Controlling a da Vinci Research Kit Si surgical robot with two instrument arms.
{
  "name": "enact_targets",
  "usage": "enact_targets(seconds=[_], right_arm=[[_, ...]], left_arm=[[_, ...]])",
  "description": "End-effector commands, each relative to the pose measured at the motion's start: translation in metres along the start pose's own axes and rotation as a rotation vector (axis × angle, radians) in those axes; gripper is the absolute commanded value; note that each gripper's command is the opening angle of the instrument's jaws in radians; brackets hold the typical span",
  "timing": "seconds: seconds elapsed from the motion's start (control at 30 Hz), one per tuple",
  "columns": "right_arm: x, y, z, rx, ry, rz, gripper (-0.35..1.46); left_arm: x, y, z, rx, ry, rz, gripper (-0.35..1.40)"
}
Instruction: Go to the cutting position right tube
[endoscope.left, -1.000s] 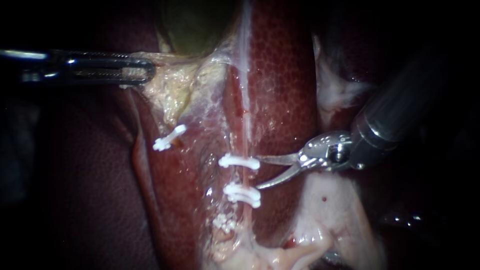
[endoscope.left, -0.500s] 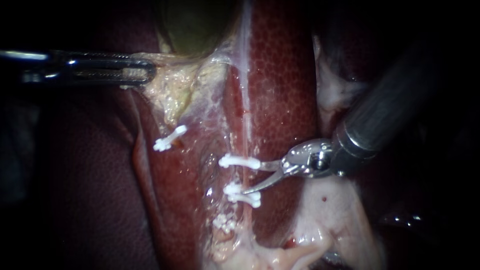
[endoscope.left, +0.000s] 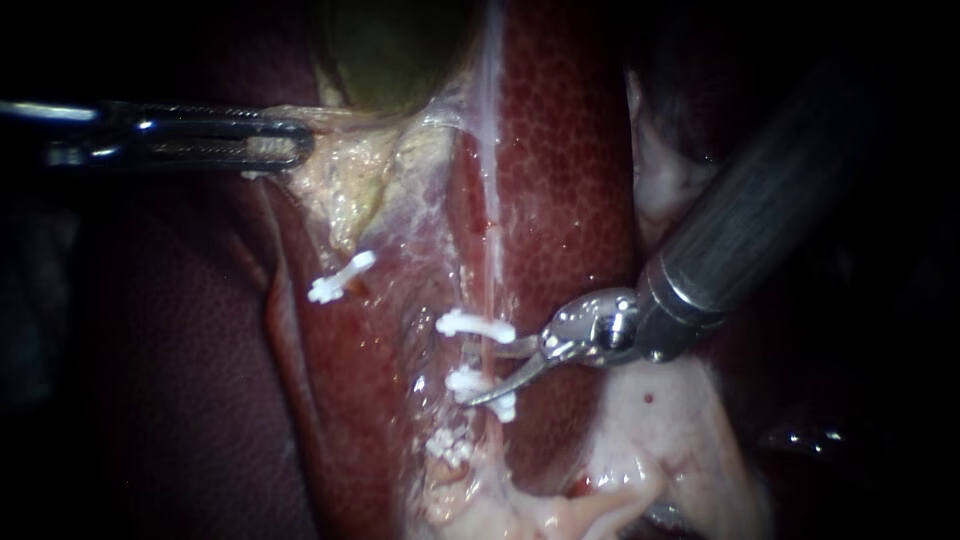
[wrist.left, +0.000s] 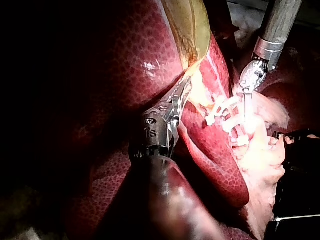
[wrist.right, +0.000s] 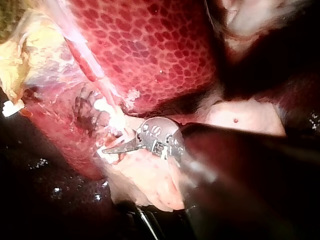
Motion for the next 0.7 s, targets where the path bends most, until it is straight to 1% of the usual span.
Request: enact_targets(seconds=[0.03,0.23,0.33,0.47,0.7], right_arm=[[0.0,0.0,0.0002,0.006,0.004,-0.001,0.85],[0.0,0.0001,0.0015,0.043,0.015,0.002,0.85],[0.0005,0.0001,0.0017,0.068,0.036,0.005,0.83],[0.0012,0.0002,0.0022,0.071,0.048,0.006,0.81],[0.0021,0.0005,0.0028,0.081,0.087,0.007,0.78]], left_arm=[[0.0,0.0,0.0,0.0,0.0,-0.001,-0.35],[0.0,-0.0001,0.0001,-0.001,0.0,-0.001,-0.35],[0.0,-0.0001,0.0001,-0.001,0.0,-0.001,-0.35],[-0.0001,-0.0001,0.0002,-0.002,0.0,-0.001,-0.35],[-0.0001,-0.0002,0.0004,-0.003,-0.001,-0.001,-0.35]])
